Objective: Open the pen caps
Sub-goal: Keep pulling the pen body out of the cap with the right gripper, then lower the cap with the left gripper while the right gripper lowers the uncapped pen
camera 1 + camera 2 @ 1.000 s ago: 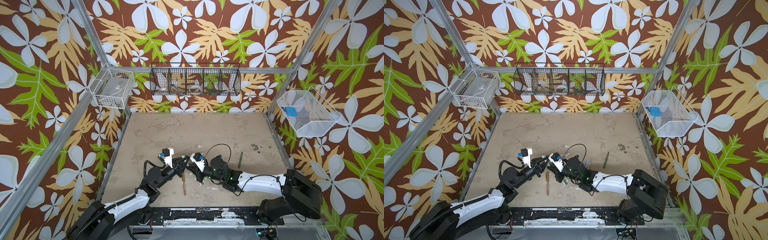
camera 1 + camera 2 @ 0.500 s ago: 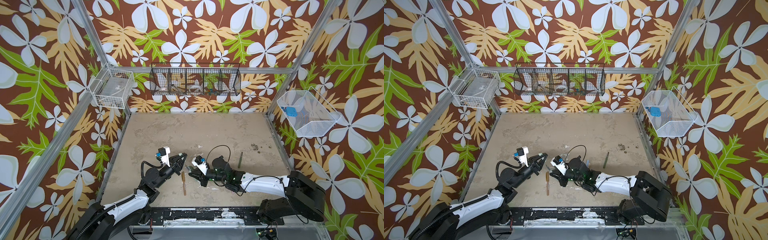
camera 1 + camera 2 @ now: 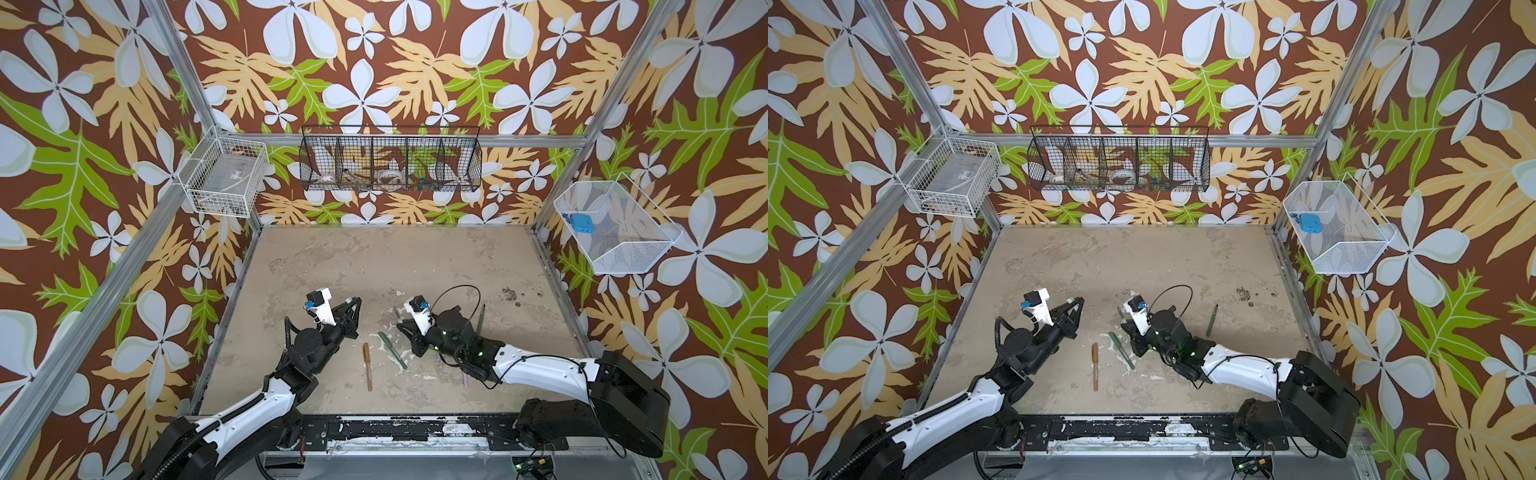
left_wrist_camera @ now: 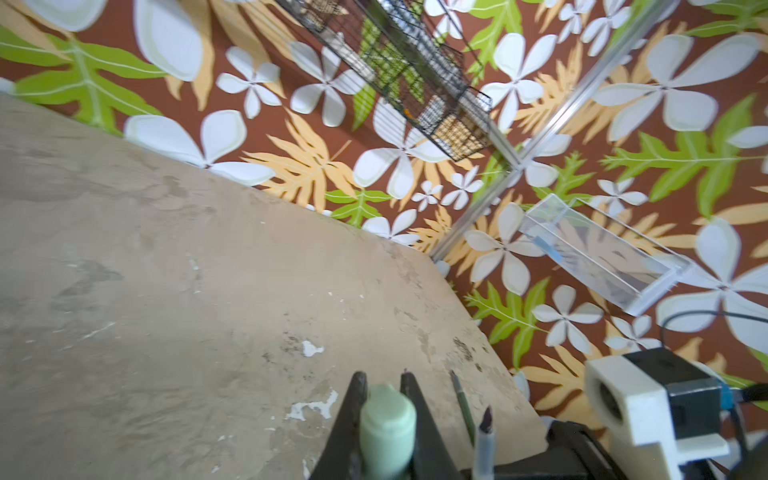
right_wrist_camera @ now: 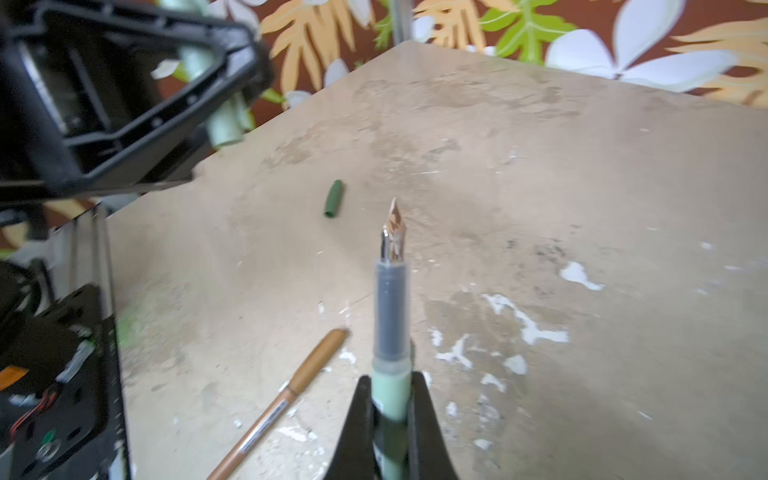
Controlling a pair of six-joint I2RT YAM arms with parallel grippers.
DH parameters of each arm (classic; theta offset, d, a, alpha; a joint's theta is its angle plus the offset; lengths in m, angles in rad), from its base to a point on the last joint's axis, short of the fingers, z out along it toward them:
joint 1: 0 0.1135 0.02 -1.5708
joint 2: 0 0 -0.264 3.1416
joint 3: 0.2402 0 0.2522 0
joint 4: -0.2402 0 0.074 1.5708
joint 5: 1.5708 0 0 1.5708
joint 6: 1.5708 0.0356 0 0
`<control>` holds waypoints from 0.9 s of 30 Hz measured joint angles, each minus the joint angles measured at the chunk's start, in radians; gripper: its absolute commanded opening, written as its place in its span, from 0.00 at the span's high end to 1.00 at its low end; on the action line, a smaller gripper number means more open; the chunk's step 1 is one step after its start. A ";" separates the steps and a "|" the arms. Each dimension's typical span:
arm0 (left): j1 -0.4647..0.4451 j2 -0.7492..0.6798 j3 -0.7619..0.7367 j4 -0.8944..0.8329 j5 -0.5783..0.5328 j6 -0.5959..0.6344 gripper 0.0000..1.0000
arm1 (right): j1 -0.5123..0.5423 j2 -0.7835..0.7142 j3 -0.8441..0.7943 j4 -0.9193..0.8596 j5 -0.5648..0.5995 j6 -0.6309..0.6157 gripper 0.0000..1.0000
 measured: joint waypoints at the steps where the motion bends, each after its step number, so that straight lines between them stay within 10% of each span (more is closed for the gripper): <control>1: 0.000 0.005 0.010 -0.034 -0.036 -0.006 1.00 | -0.019 -0.015 -0.008 -0.009 0.016 0.019 1.00; 10: 0.029 0.170 0.131 -0.286 -0.252 -0.050 1.00 | -0.256 -0.068 -0.046 -0.111 0.097 0.153 1.00; 27: 0.205 0.463 0.227 -0.373 -0.165 -0.046 1.00 | -0.686 -0.033 -0.095 -0.239 0.193 0.273 1.00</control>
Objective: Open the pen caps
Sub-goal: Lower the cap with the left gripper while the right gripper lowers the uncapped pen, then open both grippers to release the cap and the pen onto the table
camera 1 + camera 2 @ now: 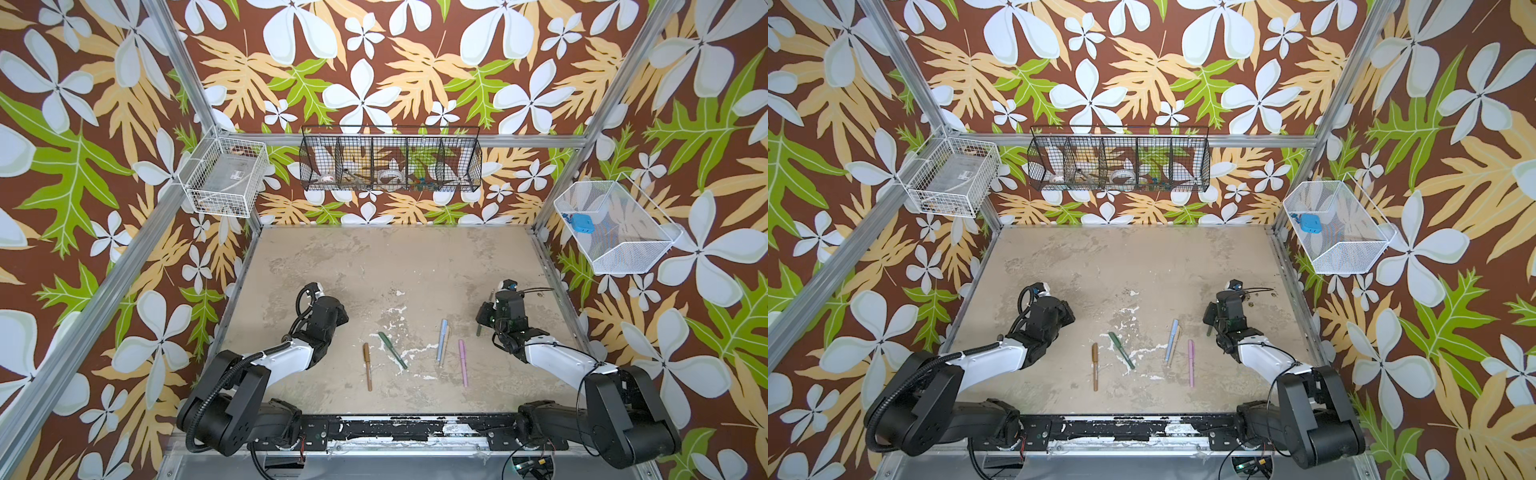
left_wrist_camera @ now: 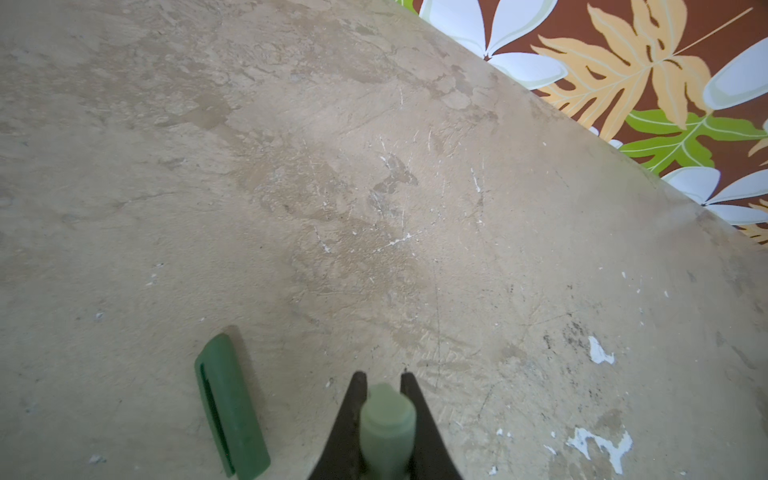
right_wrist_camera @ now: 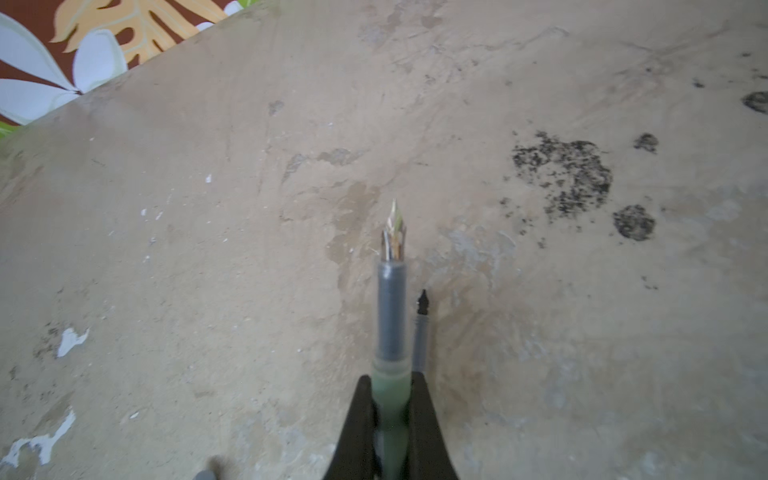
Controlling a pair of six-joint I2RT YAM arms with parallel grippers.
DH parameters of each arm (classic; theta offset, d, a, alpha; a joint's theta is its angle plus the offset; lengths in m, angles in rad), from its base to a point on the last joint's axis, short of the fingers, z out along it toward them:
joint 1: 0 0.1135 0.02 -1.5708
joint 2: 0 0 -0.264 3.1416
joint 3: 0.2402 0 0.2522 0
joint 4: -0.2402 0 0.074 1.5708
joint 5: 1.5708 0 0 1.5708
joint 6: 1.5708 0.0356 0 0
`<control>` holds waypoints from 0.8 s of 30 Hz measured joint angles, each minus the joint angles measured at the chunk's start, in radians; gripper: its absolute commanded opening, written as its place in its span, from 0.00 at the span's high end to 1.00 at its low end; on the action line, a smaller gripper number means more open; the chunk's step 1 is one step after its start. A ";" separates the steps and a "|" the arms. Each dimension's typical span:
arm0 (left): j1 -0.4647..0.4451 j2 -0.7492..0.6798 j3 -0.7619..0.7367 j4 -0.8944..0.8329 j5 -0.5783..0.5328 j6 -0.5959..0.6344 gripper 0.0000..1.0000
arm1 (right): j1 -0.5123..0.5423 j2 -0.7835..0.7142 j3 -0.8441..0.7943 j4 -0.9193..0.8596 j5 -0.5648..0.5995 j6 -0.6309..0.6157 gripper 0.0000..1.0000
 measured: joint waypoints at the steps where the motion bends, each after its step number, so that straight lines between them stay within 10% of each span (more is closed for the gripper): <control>1: 0.005 0.009 0.002 -0.002 0.003 0.003 1.00 | -0.008 -0.002 -0.003 -0.003 0.009 0.003 1.00; 18: 0.037 0.151 0.080 -0.064 0.023 0.027 0.96 | -0.181 0.126 -0.019 0.032 -0.079 0.033 0.90; 24: 0.037 0.169 0.099 -0.088 0.023 0.045 0.69 | -0.183 0.160 -0.010 0.039 -0.102 0.044 0.75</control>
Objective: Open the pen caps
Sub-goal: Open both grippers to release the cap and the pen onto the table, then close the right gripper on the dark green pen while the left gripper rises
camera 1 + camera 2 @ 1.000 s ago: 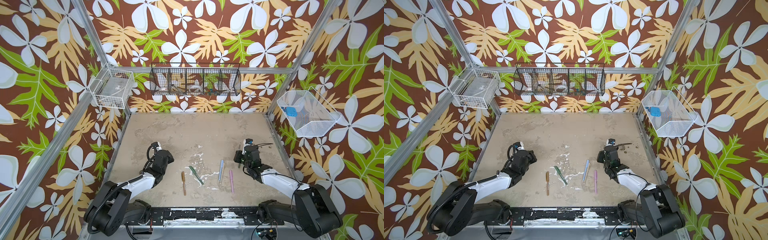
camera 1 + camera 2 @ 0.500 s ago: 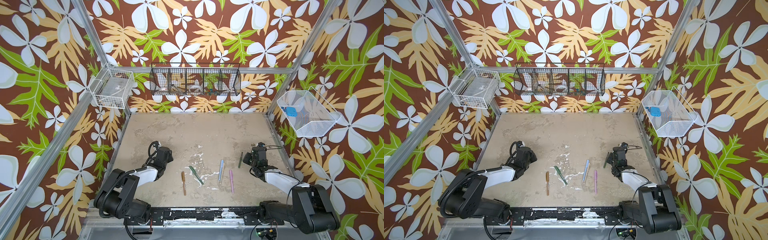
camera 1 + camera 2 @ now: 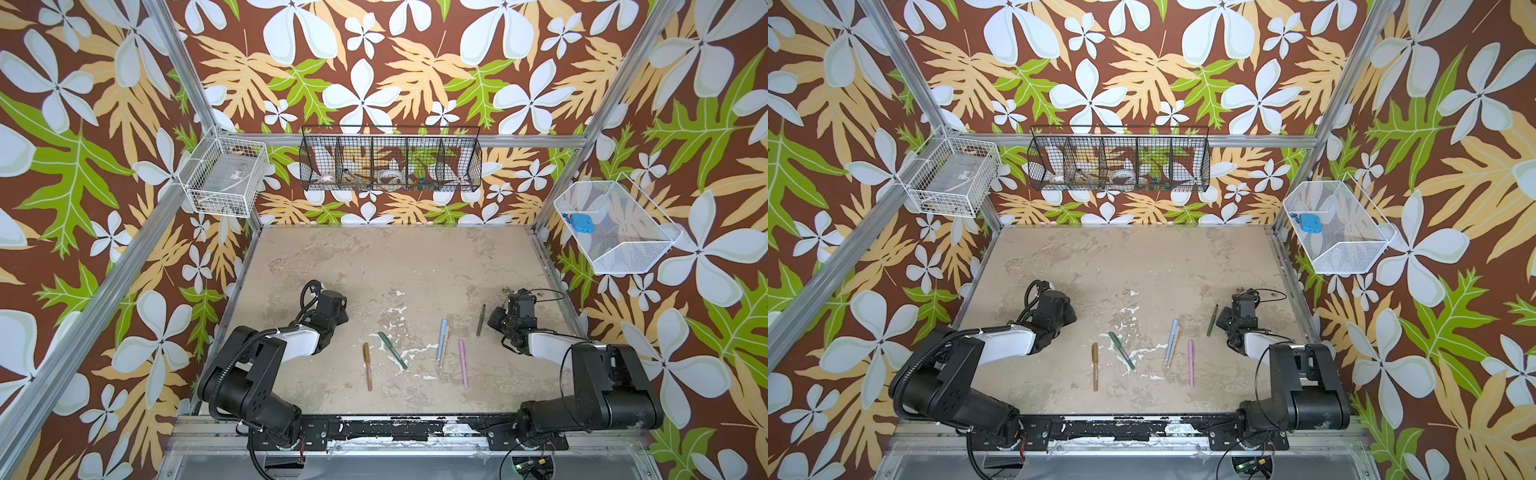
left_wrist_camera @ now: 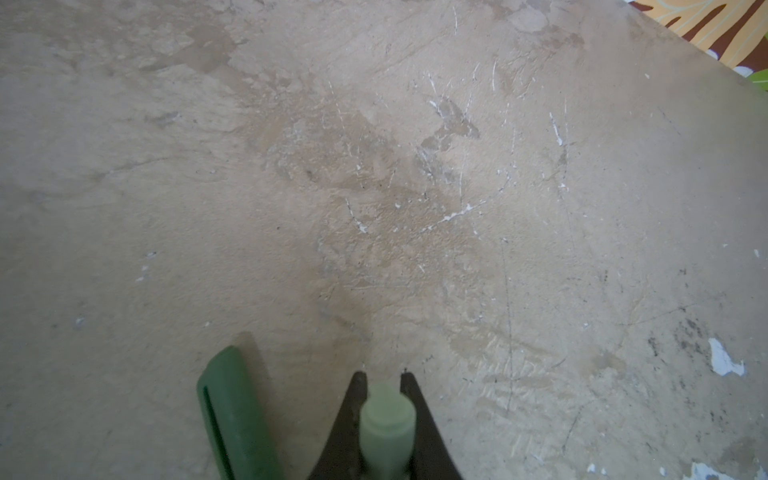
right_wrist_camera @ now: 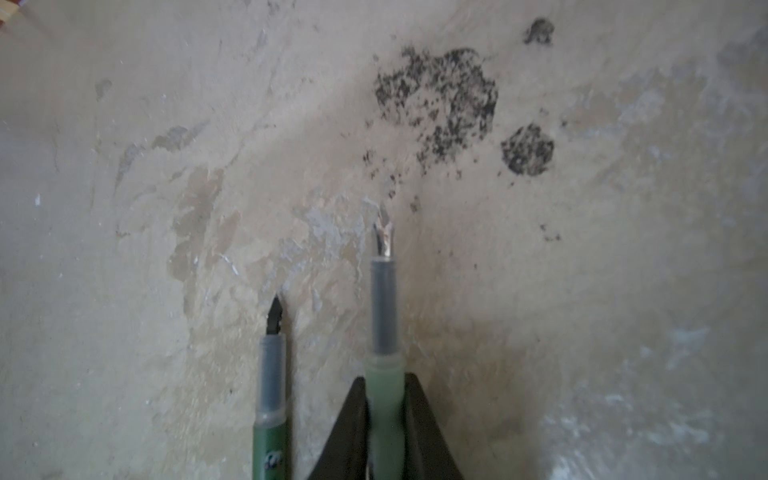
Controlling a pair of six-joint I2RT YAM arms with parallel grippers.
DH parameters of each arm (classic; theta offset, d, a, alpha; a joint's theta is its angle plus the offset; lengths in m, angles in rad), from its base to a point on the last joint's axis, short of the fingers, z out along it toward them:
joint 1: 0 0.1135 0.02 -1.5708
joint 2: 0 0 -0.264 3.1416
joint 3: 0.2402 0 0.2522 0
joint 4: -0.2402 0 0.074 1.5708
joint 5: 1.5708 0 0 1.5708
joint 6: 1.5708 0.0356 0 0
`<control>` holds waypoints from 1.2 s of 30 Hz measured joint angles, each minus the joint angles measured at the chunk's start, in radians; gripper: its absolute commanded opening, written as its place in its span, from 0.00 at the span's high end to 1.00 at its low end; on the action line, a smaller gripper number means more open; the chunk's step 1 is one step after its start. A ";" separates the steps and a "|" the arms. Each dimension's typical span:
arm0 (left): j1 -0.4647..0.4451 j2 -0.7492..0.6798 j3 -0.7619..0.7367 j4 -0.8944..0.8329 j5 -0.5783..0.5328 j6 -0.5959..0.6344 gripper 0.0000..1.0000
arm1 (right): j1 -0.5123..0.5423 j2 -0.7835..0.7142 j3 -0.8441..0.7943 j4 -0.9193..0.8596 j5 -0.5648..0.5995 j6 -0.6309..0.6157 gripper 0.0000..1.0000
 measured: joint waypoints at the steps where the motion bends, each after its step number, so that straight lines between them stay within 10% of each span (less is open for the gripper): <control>1: 0.000 0.004 0.001 0.000 0.001 0.000 0.64 | 0.000 0.002 0.001 0.002 -0.003 0.000 0.72; 7: 0.002 0.016 0.006 -0.005 0.010 0.000 0.47 | -0.004 -0.023 -0.006 -0.001 -0.016 0.000 0.47; 14: 0.000 -0.071 -0.035 0.027 0.064 0.016 0.20 | 0.020 -0.189 -0.049 -0.013 -0.007 -0.014 0.42; 23: -0.144 -0.386 -0.153 0.126 0.136 0.068 0.19 | 0.262 -0.469 -0.070 -0.002 -0.001 -0.090 0.45; 36: -0.202 -0.432 -0.153 0.083 0.336 -0.014 0.23 | 0.813 -0.208 0.244 -0.193 0.001 -0.254 0.47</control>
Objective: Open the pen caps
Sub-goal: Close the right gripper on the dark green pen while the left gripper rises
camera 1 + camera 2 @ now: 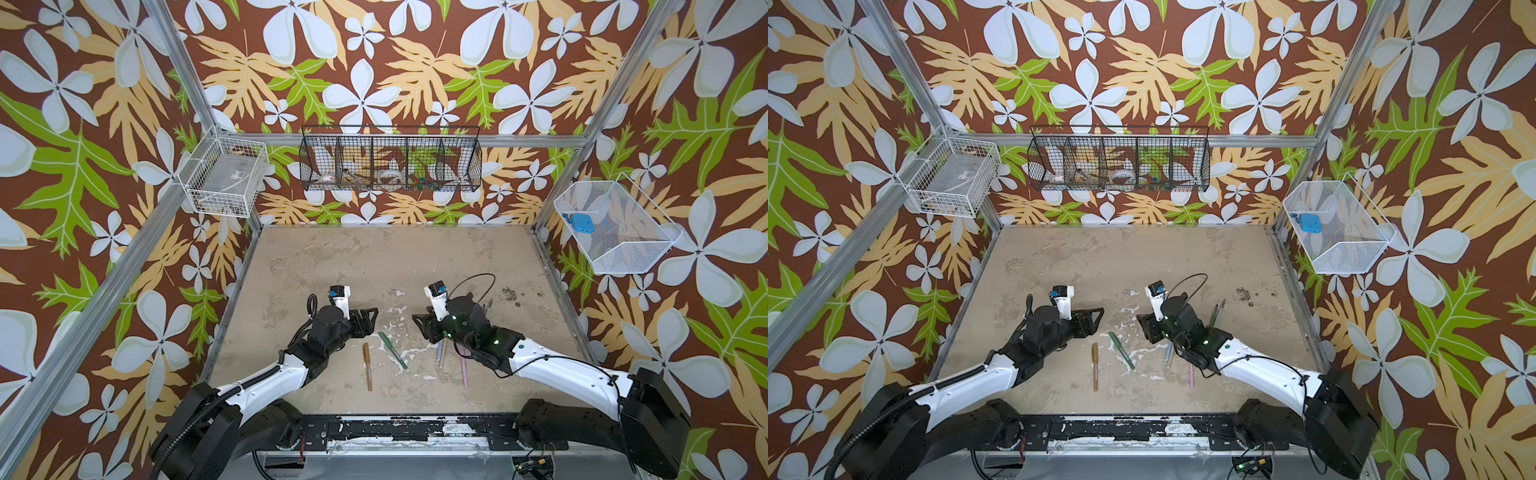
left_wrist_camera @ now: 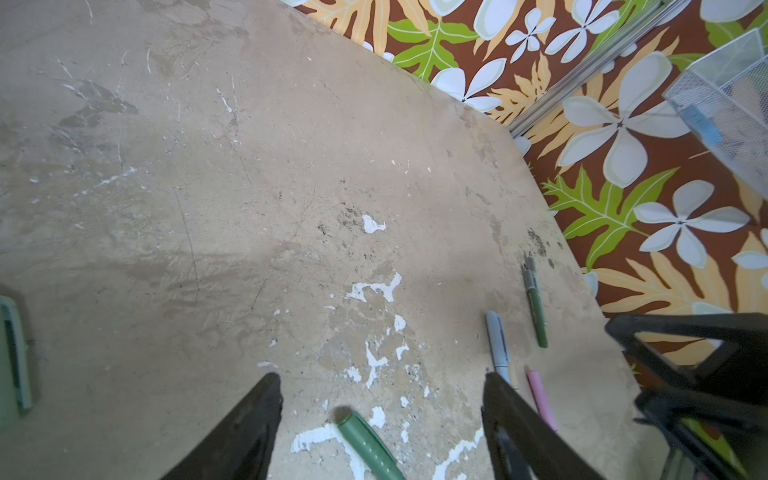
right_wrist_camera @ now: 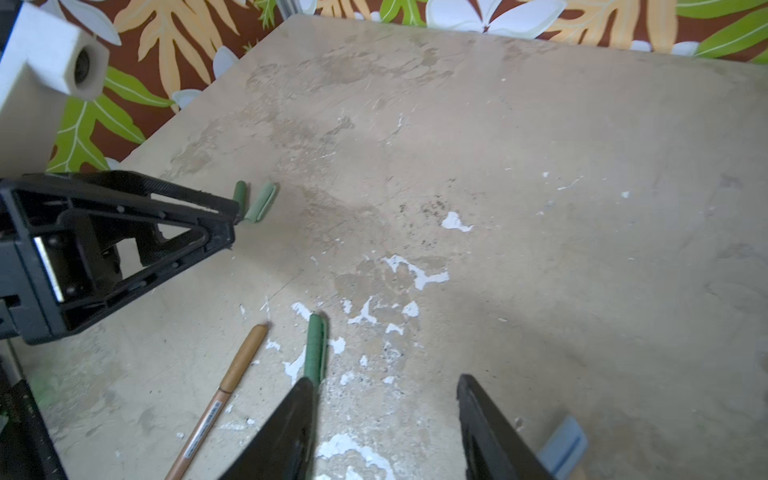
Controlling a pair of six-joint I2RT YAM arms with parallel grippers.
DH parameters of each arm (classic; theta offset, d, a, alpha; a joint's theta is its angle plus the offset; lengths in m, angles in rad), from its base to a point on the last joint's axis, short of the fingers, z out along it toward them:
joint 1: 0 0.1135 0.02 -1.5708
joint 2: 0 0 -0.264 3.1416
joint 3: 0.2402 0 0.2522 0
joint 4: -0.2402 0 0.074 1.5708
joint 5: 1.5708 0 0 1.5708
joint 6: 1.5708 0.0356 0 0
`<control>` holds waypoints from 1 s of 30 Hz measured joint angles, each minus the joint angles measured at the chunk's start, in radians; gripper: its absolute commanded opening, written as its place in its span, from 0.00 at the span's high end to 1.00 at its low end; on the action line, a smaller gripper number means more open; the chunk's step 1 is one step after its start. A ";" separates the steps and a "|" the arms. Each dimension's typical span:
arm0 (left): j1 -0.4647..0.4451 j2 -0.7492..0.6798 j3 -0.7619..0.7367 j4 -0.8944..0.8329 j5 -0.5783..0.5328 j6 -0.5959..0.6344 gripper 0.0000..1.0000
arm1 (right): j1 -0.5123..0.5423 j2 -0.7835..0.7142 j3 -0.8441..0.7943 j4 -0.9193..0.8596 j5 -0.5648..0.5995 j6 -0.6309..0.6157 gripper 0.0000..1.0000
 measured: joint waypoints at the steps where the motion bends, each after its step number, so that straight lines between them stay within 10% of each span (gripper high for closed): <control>1: 0.000 -0.020 0.000 -0.012 0.007 -0.013 0.23 | 0.017 0.013 0.014 -0.024 -0.002 0.000 0.48; 30: -0.002 -0.210 0.075 -0.497 0.127 -0.116 0.19 | 0.254 0.448 0.200 -0.323 0.054 0.053 0.62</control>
